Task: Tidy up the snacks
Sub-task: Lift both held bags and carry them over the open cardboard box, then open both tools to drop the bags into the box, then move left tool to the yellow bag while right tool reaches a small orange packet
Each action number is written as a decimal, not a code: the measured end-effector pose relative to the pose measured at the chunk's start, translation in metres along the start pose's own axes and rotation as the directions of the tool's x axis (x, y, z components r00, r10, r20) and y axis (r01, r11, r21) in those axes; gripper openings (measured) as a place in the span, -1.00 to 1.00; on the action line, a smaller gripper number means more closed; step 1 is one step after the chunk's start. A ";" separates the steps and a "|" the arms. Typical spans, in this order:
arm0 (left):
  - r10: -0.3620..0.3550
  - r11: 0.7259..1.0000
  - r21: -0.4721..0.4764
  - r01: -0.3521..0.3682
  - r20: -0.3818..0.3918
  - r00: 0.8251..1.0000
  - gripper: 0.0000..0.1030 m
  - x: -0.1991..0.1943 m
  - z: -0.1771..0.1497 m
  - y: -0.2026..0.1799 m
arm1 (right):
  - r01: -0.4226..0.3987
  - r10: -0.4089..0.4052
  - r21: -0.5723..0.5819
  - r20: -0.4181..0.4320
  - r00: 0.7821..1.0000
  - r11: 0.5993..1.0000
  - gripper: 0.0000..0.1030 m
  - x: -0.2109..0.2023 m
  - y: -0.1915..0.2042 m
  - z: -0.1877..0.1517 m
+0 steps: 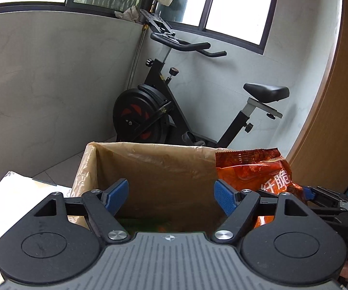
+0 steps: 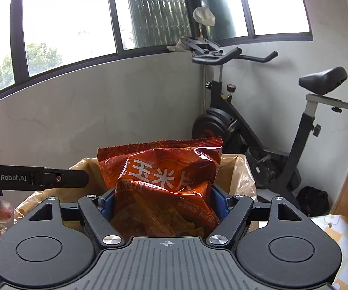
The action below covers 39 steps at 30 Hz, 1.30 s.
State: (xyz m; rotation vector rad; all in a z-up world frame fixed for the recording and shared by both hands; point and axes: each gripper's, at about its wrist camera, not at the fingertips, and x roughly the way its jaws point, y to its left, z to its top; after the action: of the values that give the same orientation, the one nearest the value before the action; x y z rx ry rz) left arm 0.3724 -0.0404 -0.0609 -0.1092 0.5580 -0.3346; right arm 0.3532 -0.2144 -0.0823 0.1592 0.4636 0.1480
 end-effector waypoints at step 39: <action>0.235 0.972 -0.030 -0.233 0.157 0.959 0.58 -0.198 -0.077 0.063 | 0.013 -0.018 0.089 0.051 0.999 0.996 0.75 -0.168 -0.039 -0.095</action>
State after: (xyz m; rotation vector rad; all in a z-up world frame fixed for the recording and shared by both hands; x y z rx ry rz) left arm 0.1912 0.0856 -0.0391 -0.0783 0.4085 -0.0904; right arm 0.1657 -0.2708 -0.1005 0.2454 0.4196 0.1081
